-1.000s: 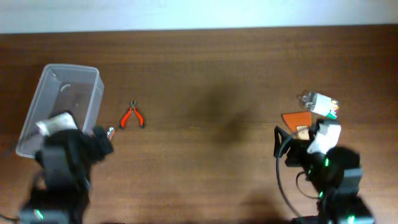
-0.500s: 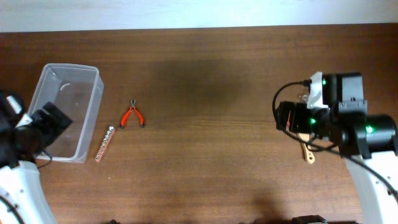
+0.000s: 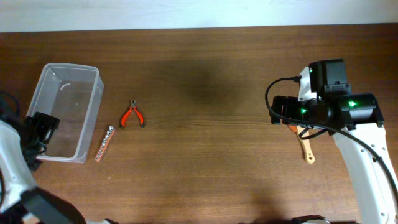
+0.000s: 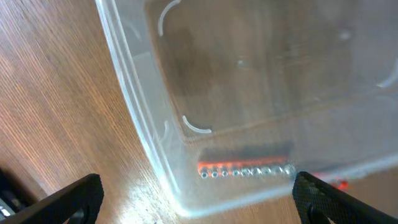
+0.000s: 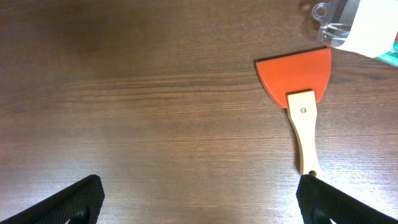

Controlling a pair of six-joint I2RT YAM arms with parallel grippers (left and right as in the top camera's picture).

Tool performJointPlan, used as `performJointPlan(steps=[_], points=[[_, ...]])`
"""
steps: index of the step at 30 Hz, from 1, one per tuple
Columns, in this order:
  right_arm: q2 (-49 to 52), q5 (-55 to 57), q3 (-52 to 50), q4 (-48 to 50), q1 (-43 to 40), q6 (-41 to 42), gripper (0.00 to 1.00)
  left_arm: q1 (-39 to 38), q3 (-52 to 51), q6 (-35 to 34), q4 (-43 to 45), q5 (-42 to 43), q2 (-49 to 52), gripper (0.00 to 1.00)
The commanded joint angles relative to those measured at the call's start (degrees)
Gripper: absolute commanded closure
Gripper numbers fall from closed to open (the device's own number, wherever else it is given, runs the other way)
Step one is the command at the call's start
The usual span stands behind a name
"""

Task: Pack container
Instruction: 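Reach the left gripper to the clear container's rim and grasp it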

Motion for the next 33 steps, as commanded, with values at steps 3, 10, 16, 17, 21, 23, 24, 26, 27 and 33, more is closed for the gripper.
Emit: performJointPlan(steps=[3, 10, 16, 17, 21, 23, 24, 26, 27, 33], points=[[0.00, 0.13, 1.20, -0.09, 0.35, -0.61, 0.01, 0.26, 0.76, -5.90, 0.59, -6.25, 5.49, 0.01], [0.00, 0.13, 1.20, -0.20, 0.35, -0.61, 0.01, 0.31, 0.76, -5.88, 1.40, -9.53, 10.95, 0.01], [0.00, 0.13, 1.20, -0.28, 0.35, -0.61, 0.01, 0.35, 0.50, -5.90, 3.78, -10.73, 14.69, 0.01], [0.00, 0.13, 1.20, -0.39, 0.35, -0.59, 0.01, 0.35, 0.48, -5.90, 4.22, -10.71, 15.37, 0.00], [0.00, 0.13, 1.20, -0.70, 0.35, -0.59, 0.01, 0.35, 0.46, -5.88, 5.25, -10.73, 16.50, 0.06], [0.00, 0.13, 1.20, -0.68, 0.35, -0.59, 0.01, 0.35, 0.46, -5.88, 5.90, -10.75, 16.55, 0.11], [0.00, 0.11, 1.20, -0.68, 0.35, -0.59, 0.01, 0.35, 0.46, -5.88, 6.40, -10.75, 16.55, 0.19], [0.00, 0.13, 1.20, -0.68, 0.35, -0.59, 0.02, 0.35, 0.46, -5.88, 6.84, -10.73, 16.55, 0.29], [-0.02, 0.11, 1.20, -0.68, 0.35, -0.59, 0.01, 0.35, 0.46, -5.88, 7.08, -10.73, 16.55, 0.35], [0.00, 0.13, 1.20, -0.68, 0.35, -0.59, 0.01, 0.35, 0.46, -5.88, 7.67, -10.73, 16.55, 0.57]])
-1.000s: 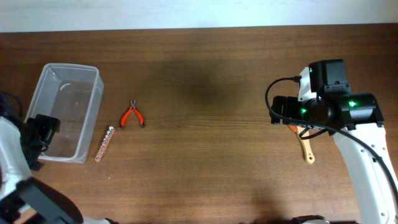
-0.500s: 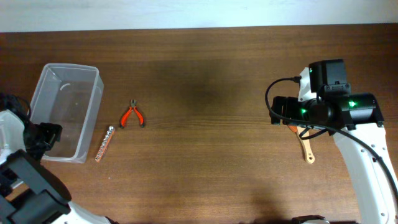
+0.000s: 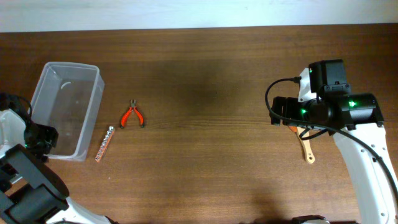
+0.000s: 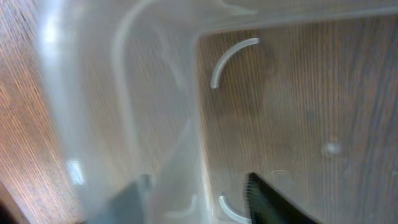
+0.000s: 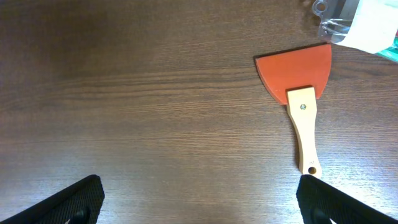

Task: Pack container
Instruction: 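Reach the left gripper to the clear container's rim and grasp it, then drag the clear container with the left gripper to table center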

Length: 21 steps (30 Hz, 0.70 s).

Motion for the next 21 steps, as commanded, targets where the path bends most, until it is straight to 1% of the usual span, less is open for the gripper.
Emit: performJointPlan(steps=[1, 6, 10, 11, 18, 21], points=[[0.00, 0.13, 1.20, -0.02, 0.35, -0.61, 0.01, 0.33, 0.46, 0.13, 0.31, -0.57, 0.52, 0.62], [0.00, 0.13, 1.20, -0.02, 0.35, -0.61, 0.01, 0.33, 0.46, 0.15, 0.09, -0.55, 0.52, 0.77], [-0.02, 0.13, 1.20, -0.02, 0.35, -0.61, 0.01, 0.33, 0.46, 0.13, 0.04, -0.52, 0.52, 0.97], [0.00, 0.13, 1.20, -0.04, 0.35, -0.61, 0.01, 0.33, 0.46, 0.15, 0.07, -0.50, 0.52, 0.98], [-0.02, 0.13, 1.20, -0.02, 0.35, -0.63, 0.01, 0.31, 0.59, 0.33, 0.04, -0.07, 0.50, 0.98], [-0.09, 1.33, 1.20, 0.22, 0.35, -0.59, 0.01, -0.09, 1.25, 2.40, 0.04, 0.44, 0.00, 0.98]])
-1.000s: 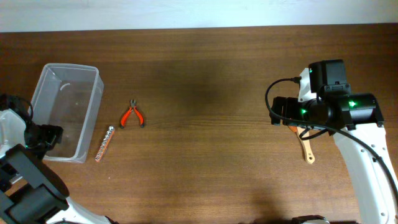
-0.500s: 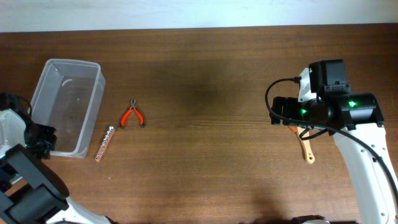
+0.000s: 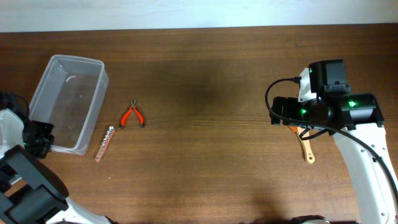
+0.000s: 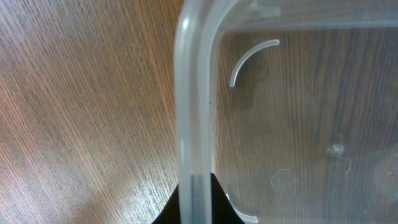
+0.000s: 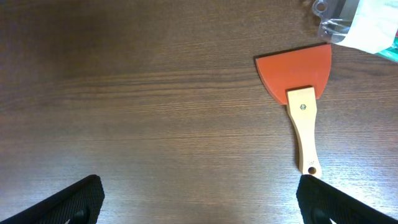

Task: Pack container
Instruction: 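Drag the clear container with the left gripper to table center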

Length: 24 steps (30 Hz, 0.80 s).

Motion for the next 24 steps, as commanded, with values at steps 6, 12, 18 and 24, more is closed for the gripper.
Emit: performJointPlan(steps=[6, 12, 18, 24], points=[[-0.59, 4.48, 3.74, 0.11, 0.24, -0.55, 0.01, -4.72, 3.41, 8.48, -0.61, -1.88, -4.50, 0.98], [-0.94, 5.22, 7.48, -0.57, 0.24, -0.57, 0.01, -14.23, 6.38, 13.84, -0.20, -0.02, -11.78, 0.98], [-0.94, 7.74, 8.31, -2.56, 0.24, 0.07, 0.01, -27.26, 6.47, 17.73, -1.40, -0.02, -17.55, 0.98], [-0.94, 7.89, 8.31, -3.82, 0.24, 0.07, 0.01, -39.85, 6.19, 17.38, -6.16, -0.07, -18.21, 0.98]])
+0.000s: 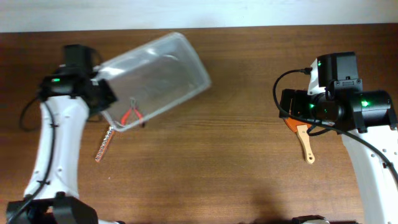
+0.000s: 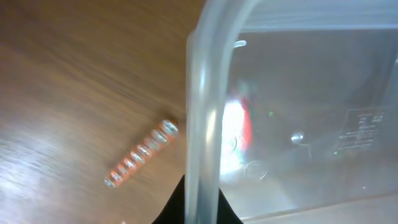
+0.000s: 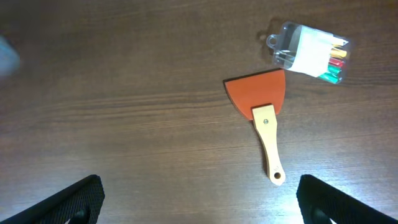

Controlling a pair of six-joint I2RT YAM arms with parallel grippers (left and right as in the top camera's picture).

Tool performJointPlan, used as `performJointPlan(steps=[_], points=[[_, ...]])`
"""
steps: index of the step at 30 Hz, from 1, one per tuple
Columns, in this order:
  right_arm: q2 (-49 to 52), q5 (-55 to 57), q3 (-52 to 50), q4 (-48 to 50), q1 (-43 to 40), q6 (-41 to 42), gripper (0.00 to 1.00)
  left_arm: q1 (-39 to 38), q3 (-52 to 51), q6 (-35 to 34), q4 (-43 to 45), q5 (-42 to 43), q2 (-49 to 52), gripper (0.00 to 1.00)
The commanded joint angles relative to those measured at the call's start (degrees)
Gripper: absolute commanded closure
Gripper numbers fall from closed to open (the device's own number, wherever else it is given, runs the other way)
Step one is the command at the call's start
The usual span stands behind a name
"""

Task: Pack container
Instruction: 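Drag the clear container with the left gripper to table center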

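The clear plastic container (image 1: 155, 78) hangs tilted above the table's left-middle, and my left gripper (image 2: 200, 202) is shut on its rim (image 2: 202, 93) at one corner. Red-handled pliers (image 1: 132, 114) lie on the table under that corner and show as a red blur (image 2: 239, 127) through the wall. A strip of driver bits (image 1: 104, 144) lies beside them, also in the left wrist view (image 2: 140, 155). My right gripper (image 3: 199, 204) stands open and empty above the table. Ahead of it lie an orange spatula with a wooden handle (image 3: 264, 118) and a clear packet of coloured pieces (image 3: 308, 53).
The right arm's body (image 1: 329, 102) covers the packet and most of the spatula's blade in the overhead view; only the handle (image 1: 305, 146) shows. The dark wooden table (image 1: 211, 162) runs to a pale far edge at the top.
The container stood on the table at far left with my left gripper shut on its rim. Now it is raised, tilted and further right, over the pliers. The right wrist camera sits higher, showing the whole packet.
My left gripper was open beside the container's near corner. Then its fingers stood on either side of the wall. Then it was shut on the rim, the container slightly shifted. Now the container is off the table. The right gripper stayed open over the spatula.
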Motion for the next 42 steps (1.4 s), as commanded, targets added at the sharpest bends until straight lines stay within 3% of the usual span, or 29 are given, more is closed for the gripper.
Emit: performJointPlan(steps=[1, 8, 12, 30, 42], points=[[-0.81, 1.42, 1.14, -0.52, 0.26, 0.02, 0.01, -6.32, 0.55, 0.66, -2.29, 0.76, -0.96, 0.98], [-1.03, 1.40, 1.18, -1.16, 0.26, 0.00, 0.01, -16.09, -5.46, 0.50, -0.94, 0.68, -0.96, 0.98], [-1.03, 1.38, 1.20, -1.75, 0.26, 0.00, 0.01, -19.12, -9.94, 1.60, 4.26, 0.55, -0.94, 0.98], [-1.03, 1.18, 1.20, -2.01, 0.26, 0.00, 0.01, -19.56, -25.20, 1.77, 20.98, 0.72, 1.49, 0.98], [-1.03, 1.18, 1.20, -2.01, 0.26, -0.02, 0.01, -19.50, -26.29, 1.97, 27.52, -1.88, 6.64, 0.96]])
